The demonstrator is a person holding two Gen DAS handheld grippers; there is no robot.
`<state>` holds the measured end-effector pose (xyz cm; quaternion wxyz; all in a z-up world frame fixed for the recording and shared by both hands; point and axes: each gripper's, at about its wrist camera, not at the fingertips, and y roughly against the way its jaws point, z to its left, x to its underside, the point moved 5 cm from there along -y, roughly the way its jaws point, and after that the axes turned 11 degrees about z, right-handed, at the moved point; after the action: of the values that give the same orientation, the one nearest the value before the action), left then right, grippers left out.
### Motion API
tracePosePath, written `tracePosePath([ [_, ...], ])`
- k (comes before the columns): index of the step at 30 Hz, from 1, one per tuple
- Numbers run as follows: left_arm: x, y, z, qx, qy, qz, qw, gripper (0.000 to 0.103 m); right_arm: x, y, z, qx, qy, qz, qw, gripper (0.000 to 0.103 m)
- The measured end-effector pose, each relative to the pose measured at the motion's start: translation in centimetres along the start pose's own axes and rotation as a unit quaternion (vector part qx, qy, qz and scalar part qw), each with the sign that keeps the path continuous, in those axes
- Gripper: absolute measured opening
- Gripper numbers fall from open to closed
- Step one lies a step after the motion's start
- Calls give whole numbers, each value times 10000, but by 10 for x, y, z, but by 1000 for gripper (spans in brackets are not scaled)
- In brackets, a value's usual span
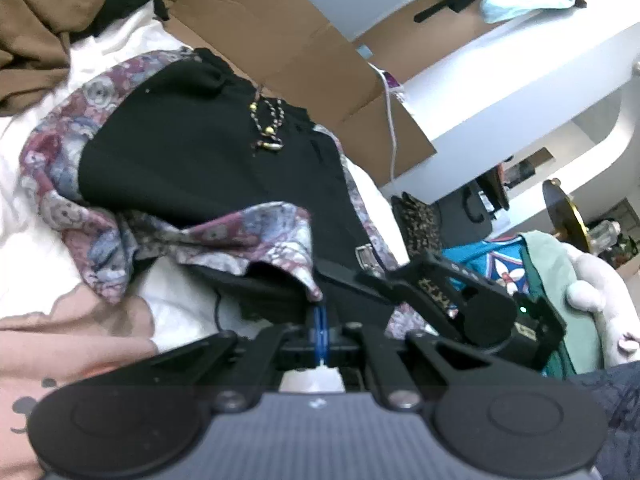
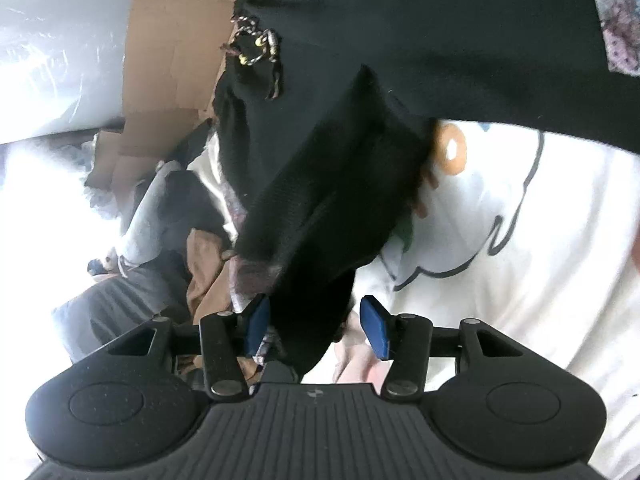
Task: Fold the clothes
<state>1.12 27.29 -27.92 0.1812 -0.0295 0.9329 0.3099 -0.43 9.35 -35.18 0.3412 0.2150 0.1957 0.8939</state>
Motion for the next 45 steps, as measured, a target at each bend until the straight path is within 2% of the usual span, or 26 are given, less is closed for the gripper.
tracePosePath([
  [5,-1,-1,-6,80,-28,-9,10000,0,1,-10,6,14,112,60,9999,50],
  [8,-2,1,-5,170,69,-7,9998,0,0,-8,6,-56,135,46,9999,12],
  [9,-1,2,-6,183,86,3,9998,0,0,-6,6,-40,177,45,9998,12],
  [11,0,4,-8,205,97,55,9997,0,-1,-2,7,25,263,45,9996,2],
  [12,0,4,-10,206,74,129,9997,1,-2,0,8,83,307,47,9995,1],
  [15,-5,12,-9,-73,7,149,9999,1,-6,12,3,312,269,-22,9991,0],
  [19,-15,25,15,-596,315,13,9977,5,-17,23,1,620,456,-61,9970,0],
  [21,-19,27,30,-1061,448,-36,9933,9,-23,28,-1,674,459,-96,9966,0],
  [23,-23,31,48,-1436,898,-140,9855,11,-28,34,-1,745,505,-155,9958,0],
  [25,-25,34,64,-1552,1278,-197,9794,11,-33,40,-1,802,543,-236,9950,0],
  [30,-27,29,81,-2027,1428,-275,9684,14,-55,62,-1,918,591,-558,9924,0],
  [33,-28,24,91,-2282,1485,-260,9619,20,-71,76,0,956,598,-771,9906,0],
  [35,-29,21,95,-2397,1492,-251,9590,30,-84,85,0,964,584,-913,9894,0],
  [40,-35,-1,93,-2563,1259,-101,9583,39,-105,93,-2,977,574,-1000,9885,0],
  [45,-36,-19,88,-2649,1045,62,9586,39,-107,92,-8,949,550,-914,9898,0],
])
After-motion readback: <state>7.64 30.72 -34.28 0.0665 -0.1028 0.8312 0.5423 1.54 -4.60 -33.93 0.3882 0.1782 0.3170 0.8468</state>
